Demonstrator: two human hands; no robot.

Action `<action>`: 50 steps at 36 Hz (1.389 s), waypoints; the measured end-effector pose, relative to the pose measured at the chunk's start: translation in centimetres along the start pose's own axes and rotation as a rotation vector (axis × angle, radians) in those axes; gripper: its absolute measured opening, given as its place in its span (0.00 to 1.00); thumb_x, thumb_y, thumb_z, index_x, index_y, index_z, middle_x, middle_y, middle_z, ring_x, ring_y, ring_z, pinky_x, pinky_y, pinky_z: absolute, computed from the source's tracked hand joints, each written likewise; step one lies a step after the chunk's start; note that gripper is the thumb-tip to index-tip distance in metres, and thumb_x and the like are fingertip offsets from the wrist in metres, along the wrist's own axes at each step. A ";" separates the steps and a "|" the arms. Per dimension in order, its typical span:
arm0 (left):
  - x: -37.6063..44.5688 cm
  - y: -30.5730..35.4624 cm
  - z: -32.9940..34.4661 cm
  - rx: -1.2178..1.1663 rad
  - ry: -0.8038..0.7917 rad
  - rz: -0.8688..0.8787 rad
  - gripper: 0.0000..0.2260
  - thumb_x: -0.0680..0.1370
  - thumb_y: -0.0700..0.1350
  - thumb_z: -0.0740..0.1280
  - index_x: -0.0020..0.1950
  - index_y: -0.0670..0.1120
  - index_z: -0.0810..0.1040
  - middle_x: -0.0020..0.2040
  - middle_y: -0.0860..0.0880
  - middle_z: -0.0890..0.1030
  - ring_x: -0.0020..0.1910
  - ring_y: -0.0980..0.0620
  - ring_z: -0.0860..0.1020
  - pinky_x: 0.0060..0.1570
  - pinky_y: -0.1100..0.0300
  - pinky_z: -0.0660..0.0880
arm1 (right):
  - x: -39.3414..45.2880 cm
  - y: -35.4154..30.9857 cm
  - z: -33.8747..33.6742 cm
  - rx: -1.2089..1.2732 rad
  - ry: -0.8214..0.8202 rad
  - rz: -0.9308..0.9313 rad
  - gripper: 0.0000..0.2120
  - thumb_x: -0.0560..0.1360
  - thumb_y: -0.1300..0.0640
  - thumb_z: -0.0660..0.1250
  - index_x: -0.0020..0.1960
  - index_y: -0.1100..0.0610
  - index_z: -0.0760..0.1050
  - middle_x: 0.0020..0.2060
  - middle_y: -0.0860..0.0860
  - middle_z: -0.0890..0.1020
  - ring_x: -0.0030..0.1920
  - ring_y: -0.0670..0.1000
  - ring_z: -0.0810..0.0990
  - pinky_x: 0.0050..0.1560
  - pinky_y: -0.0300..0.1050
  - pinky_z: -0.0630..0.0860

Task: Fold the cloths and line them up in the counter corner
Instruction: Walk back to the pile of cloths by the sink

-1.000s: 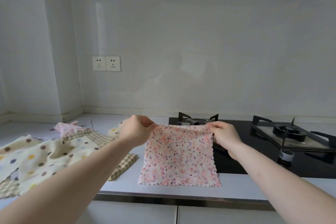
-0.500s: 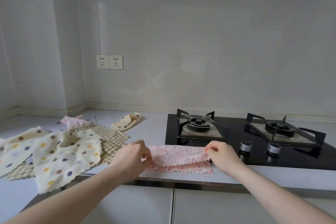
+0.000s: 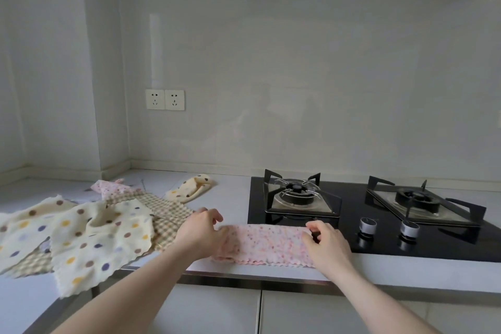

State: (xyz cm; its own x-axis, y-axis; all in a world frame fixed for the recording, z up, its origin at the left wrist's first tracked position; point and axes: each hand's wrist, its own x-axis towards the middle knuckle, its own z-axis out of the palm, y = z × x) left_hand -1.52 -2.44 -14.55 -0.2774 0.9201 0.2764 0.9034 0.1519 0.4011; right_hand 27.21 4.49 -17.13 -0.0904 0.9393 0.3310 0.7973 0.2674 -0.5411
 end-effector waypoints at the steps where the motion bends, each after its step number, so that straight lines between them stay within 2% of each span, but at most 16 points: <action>1: 0.2 -0.2 0.4 0.007 -0.005 -0.008 0.18 0.79 0.60 0.63 0.66 0.55 0.76 0.62 0.53 0.76 0.58 0.53 0.77 0.55 0.57 0.75 | 0.1 -0.1 0.2 -0.017 0.017 0.000 0.15 0.80 0.45 0.61 0.66 0.46 0.74 0.61 0.43 0.79 0.60 0.48 0.76 0.60 0.47 0.71; 5: 0.5 -1.4 2.0 0.043 -0.012 -0.049 0.22 0.78 0.63 0.60 0.69 0.56 0.75 0.66 0.51 0.75 0.65 0.49 0.73 0.67 0.52 0.70 | 0.7 -0.3 0.7 -0.085 0.031 0.025 0.17 0.81 0.45 0.59 0.68 0.45 0.73 0.64 0.43 0.78 0.65 0.51 0.73 0.65 0.50 0.67; 10: 0.9 -1.9 2.8 0.060 0.007 -0.014 0.21 0.79 0.63 0.58 0.68 0.58 0.76 0.66 0.52 0.74 0.67 0.50 0.71 0.69 0.52 0.67 | 1.2 -0.1 1.0 -0.133 0.020 0.061 0.16 0.80 0.44 0.59 0.65 0.42 0.76 0.65 0.45 0.76 0.65 0.52 0.71 0.66 0.51 0.65; 16: 1.0 -2.3 3.0 0.009 0.035 0.030 0.11 0.79 0.59 0.61 0.57 0.58 0.76 0.58 0.54 0.76 0.59 0.51 0.73 0.61 0.52 0.69 | 1.4 0.0 0.7 -0.079 0.017 0.106 0.09 0.77 0.46 0.62 0.55 0.43 0.77 0.60 0.44 0.77 0.61 0.52 0.72 0.62 0.50 0.65; 20: 0.8 -2.4 2.8 -0.070 0.064 0.035 0.06 0.79 0.58 0.64 0.50 0.57 0.74 0.50 0.55 0.79 0.51 0.52 0.76 0.55 0.53 0.73 | 1.3 -0.2 0.4 0.012 0.051 0.109 0.04 0.77 0.48 0.64 0.48 0.45 0.77 0.50 0.42 0.81 0.55 0.52 0.75 0.57 0.49 0.66; 22: 0.7 -2.5 2.7 -0.156 0.085 0.019 0.08 0.79 0.58 0.64 0.47 0.55 0.75 0.44 0.56 0.81 0.45 0.54 0.78 0.47 0.55 0.76 | 1.1 -0.2 0.2 0.092 0.062 0.108 0.03 0.78 0.48 0.65 0.48 0.46 0.76 0.44 0.40 0.80 0.51 0.51 0.77 0.60 0.51 0.68; 24: 0.5 -2.4 2.6 -0.230 0.084 0.014 0.08 0.80 0.57 0.65 0.46 0.54 0.74 0.40 0.55 0.81 0.41 0.56 0.78 0.39 0.58 0.74 | 0.9 -0.1 0.0 0.182 0.065 0.115 0.02 0.78 0.49 0.66 0.48 0.46 0.75 0.42 0.39 0.80 0.49 0.50 0.78 0.61 0.52 0.72; 27: 0.4 -2.5 2.6 -0.297 0.072 0.019 0.06 0.79 0.54 0.67 0.45 0.54 0.73 0.38 0.54 0.82 0.38 0.55 0.79 0.37 0.58 0.75 | 0.8 0.2 0.0 0.308 0.076 0.117 0.04 0.77 0.52 0.69 0.47 0.46 0.74 0.42 0.42 0.84 0.47 0.49 0.81 0.53 0.53 0.79; 31: 0.2 -2.3 2.4 -0.335 0.038 0.017 0.05 0.79 0.55 0.68 0.50 0.57 0.73 0.40 0.58 0.84 0.36 0.59 0.82 0.36 0.61 0.78 | 0.8 0.1 -0.2 0.383 0.092 0.142 0.06 0.76 0.55 0.70 0.48 0.47 0.74 0.42 0.44 0.84 0.44 0.48 0.82 0.44 0.50 0.81; 36: -0.1 -2.2 2.2 -0.325 0.007 0.010 0.12 0.77 0.52 0.67 0.60 0.58 0.73 0.43 0.59 0.84 0.40 0.60 0.82 0.43 0.59 0.81 | 1.4 -0.4 -0.9 0.386 0.093 0.154 0.07 0.76 0.58 0.70 0.48 0.48 0.75 0.41 0.44 0.84 0.44 0.46 0.81 0.46 0.50 0.81; 39: -0.2 -2.1 2.0 -0.327 0.007 0.007 0.16 0.77 0.52 0.67 0.64 0.58 0.72 0.45 0.59 0.84 0.44 0.60 0.81 0.47 0.60 0.80 | 1.9 -1.7 -1.6 0.405 0.077 0.120 0.05 0.77 0.59 0.69 0.50 0.50 0.76 0.42 0.43 0.83 0.47 0.45 0.80 0.41 0.44 0.76; 42: -0.1 -2.1 1.9 -0.331 0.007 0.005 0.16 0.77 0.52 0.67 0.65 0.58 0.75 0.45 0.60 0.84 0.45 0.61 0.81 0.49 0.60 0.80 | 2.6 -3.6 -2.1 0.427 0.025 0.104 0.06 0.77 0.58 0.69 0.53 0.51 0.75 0.44 0.44 0.83 0.47 0.44 0.79 0.39 0.42 0.74; 44: -0.2 -2.1 1.9 -0.330 0.003 0.003 0.15 0.77 0.51 0.67 0.64 0.57 0.77 0.46 0.60 0.85 0.45 0.61 0.81 0.49 0.61 0.79 | 2.9 -5.1 -2.3 0.476 -0.021 0.100 0.08 0.76 0.58 0.69 0.54 0.52 0.75 0.47 0.49 0.83 0.46 0.47 0.80 0.38 0.43 0.75; 47: -0.2 -2.0 1.8 -0.350 -0.006 -0.009 0.15 0.77 0.49 0.66 0.63 0.57 0.78 0.47 0.60 0.85 0.45 0.61 0.81 0.46 0.63 0.78 | 3.1 -7.6 -2.2 0.532 -0.075 0.082 0.08 0.77 0.57 0.69 0.55 0.52 0.74 0.49 0.49 0.81 0.44 0.48 0.80 0.34 0.41 0.73; 50: -0.1 -2.1 1.8 -0.379 -0.011 -0.019 0.16 0.76 0.47 0.65 0.64 0.58 0.78 0.48 0.60 0.85 0.46 0.61 0.81 0.45 0.66 0.76 | 3.2 -9.7 -0.9 0.562 -0.140 0.082 0.08 0.75 0.54 0.70 0.53 0.50 0.74 0.48 0.51 0.83 0.42 0.52 0.83 0.38 0.49 0.81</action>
State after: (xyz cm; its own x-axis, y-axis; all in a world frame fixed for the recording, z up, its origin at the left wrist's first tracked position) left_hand -2.76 -2.21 -17.00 -0.2878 0.9225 0.2573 0.7123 0.0266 0.7014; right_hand 19.72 4.73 -10.08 -0.1502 0.9710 0.1860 0.3700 0.2297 -0.9002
